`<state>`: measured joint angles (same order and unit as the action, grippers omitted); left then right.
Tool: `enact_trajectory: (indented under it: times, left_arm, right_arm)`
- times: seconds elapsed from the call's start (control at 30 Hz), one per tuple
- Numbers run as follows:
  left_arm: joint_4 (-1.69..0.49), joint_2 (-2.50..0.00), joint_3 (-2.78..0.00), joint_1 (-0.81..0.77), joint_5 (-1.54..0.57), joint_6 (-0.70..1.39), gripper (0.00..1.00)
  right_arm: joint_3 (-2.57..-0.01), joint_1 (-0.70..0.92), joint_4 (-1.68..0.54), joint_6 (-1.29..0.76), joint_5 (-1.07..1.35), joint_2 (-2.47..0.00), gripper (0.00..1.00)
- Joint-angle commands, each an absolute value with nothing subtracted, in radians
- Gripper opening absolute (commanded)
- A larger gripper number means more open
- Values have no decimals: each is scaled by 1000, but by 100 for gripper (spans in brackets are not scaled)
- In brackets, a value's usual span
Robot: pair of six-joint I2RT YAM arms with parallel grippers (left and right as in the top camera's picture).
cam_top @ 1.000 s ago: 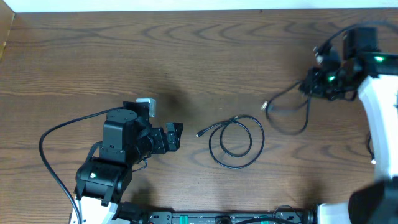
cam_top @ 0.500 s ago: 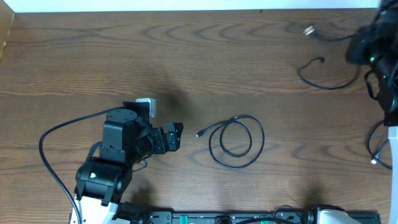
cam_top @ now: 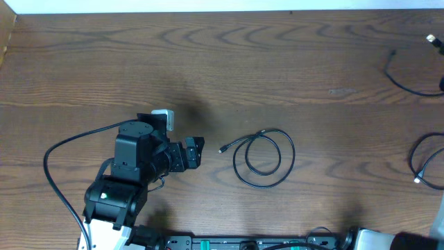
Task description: Untangle cables
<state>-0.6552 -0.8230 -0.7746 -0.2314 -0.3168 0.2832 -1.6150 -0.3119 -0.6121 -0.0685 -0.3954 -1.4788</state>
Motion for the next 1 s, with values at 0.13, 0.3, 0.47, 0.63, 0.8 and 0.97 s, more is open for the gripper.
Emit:
enact_trajectory:
  times: [0.13, 0.3, 0.47, 0.63, 0.8, 0.97]
  left_arm:
    - [-659, -823, -782, -228, -329, 266, 98]
    - [-659, -823, -782, -228, -329, 266, 98]
    - [-659, -823, -782, -228, -329, 266, 98]
    - [-659, -823, -782, -228, -329, 266, 98]
    - [-659, -823, -782, -228, -329, 266, 98]
    - [-659, -823, -782, -228, -329, 266, 98]
  right_arm:
    - [-1626, -434, -665, -167, -375, -1598, 1]
    - [-1626, -494, -727, -235, -252, -1686, 1]
    - [-1625, -518, -768, -235, -139, -1774, 1]
    - [-1625, -518, -801, -235, -39, -1856, 39]
    - [-1625, -518, -852, -235, -7, -1902, 99]
    - [-1625, -518, -912, -231, -7, -1904, 99]
